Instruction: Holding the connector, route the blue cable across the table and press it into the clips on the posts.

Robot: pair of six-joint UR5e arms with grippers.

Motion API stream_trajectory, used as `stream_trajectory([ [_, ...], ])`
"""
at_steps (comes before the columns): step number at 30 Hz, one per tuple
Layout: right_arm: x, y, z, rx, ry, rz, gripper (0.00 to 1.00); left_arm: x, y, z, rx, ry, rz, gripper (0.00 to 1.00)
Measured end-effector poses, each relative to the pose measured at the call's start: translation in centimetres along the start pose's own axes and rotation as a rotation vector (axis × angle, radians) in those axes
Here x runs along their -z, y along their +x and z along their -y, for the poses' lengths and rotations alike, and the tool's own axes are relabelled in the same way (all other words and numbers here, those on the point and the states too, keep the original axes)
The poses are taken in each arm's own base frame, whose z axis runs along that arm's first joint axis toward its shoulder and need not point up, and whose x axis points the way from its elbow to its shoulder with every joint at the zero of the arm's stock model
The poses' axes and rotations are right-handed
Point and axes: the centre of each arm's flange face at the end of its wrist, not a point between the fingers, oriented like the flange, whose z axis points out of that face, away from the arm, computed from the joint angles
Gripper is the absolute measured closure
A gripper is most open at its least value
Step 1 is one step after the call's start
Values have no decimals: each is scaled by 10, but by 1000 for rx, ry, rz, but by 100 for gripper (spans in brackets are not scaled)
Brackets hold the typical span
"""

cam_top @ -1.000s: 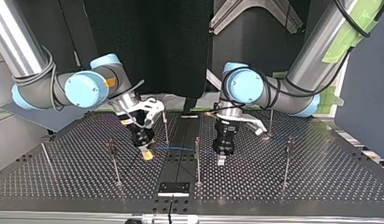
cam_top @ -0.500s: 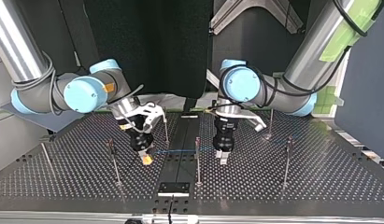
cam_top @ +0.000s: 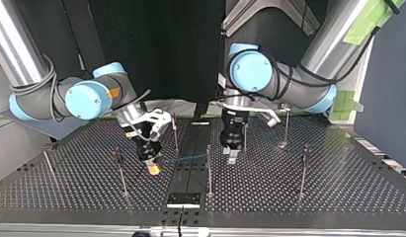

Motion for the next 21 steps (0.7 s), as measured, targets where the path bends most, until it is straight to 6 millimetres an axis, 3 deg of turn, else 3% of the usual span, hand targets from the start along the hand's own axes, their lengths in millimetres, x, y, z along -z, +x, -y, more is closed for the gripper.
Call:
stream_trajectory([
  [13, 1, 0, 0, -7, 2, 5, 100, 62, -9, 14, -18, 31, -93, 0],
  [21, 2, 1, 0, -8, 0, 6, 100, 88, -44, 30, -20, 79, -43, 0],
])
